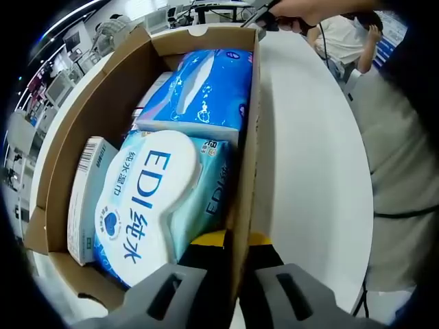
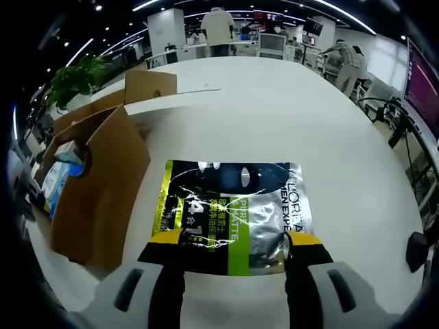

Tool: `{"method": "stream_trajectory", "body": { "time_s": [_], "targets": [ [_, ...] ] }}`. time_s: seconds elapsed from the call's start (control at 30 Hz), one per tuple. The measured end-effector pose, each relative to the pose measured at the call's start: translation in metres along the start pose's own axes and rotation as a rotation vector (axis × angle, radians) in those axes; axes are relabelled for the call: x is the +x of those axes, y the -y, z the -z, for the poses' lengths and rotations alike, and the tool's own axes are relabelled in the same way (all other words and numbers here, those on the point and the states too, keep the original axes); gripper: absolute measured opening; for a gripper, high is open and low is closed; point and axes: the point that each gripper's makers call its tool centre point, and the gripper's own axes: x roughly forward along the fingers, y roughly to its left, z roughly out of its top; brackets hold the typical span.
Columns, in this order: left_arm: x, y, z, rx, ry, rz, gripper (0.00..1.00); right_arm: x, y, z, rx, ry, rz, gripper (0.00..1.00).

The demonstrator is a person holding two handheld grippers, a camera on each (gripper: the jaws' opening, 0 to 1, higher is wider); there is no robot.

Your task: Operate the shoe box by opening the lid, removing the specified soft item, and placing it in the target area until the item is outside and the box remains undamaged.

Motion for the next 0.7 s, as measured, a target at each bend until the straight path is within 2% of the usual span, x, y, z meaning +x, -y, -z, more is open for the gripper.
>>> {"method": "stream_trajectory", "body": {
  "time_s": [0.4,0.7],
  "targets": [
    [0.000,0.000,0.000,-0.010,-0.001,-0.005,0.01,0.015,0.001,-0.020,0.005,-0.035,0.002,0.56],
    [0.000,0.000,0.000,-0.010,-0.001,-0.001,0.01,0.022,0.000,-0.029,0.000,-0.038,-0.001,0.56]
  ]
}}
